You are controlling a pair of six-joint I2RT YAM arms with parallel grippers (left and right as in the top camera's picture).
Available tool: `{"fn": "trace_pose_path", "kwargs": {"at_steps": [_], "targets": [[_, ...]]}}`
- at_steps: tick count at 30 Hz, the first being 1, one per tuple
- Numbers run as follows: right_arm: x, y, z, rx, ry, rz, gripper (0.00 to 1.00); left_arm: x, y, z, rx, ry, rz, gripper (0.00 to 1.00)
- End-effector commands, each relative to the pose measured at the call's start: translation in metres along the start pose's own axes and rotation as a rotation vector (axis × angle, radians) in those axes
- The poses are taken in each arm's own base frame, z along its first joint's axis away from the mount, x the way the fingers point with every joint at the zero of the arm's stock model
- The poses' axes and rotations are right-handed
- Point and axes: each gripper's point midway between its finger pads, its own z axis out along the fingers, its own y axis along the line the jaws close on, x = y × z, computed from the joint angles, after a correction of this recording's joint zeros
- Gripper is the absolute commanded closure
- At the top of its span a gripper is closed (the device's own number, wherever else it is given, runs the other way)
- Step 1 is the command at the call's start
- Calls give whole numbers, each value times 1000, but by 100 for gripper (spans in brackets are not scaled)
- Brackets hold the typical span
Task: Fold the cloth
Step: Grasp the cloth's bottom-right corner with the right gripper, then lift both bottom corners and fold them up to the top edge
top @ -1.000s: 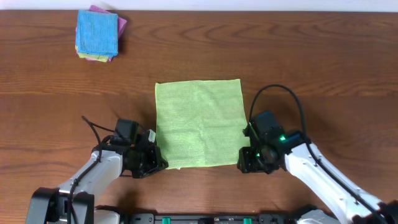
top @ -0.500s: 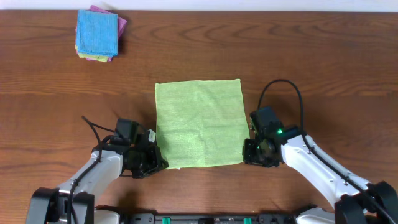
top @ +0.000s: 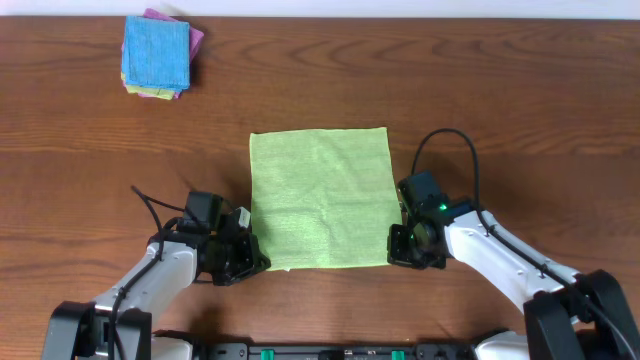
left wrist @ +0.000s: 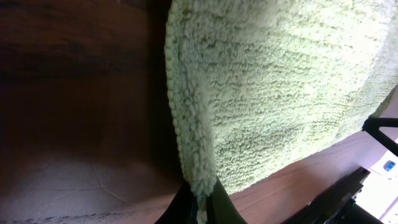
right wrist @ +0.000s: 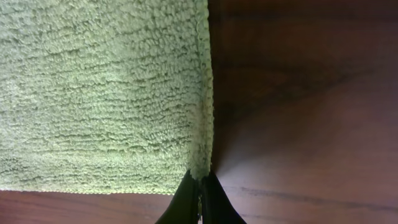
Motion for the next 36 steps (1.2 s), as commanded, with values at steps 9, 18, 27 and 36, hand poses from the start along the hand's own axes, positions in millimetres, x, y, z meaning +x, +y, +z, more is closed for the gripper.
{"fn": "trace_pose_path", "kwargs": {"at_steps": [9,18,27,36], "targets": [[-58,27,-55,0,-175,-40,99,-80,-59,-52,-35,-199,136,94],[-129,23,-70,-92,-359,43,98,-156,-87,-70,-31,-442,201,94],[-200,49,-77,-176,-385,-8,98,-211,-89,-49,-75,-436,175,95],[-241,72,-78,-211,-403,-34,99,-239,-82,-69,-83,-556,142,94]]}}
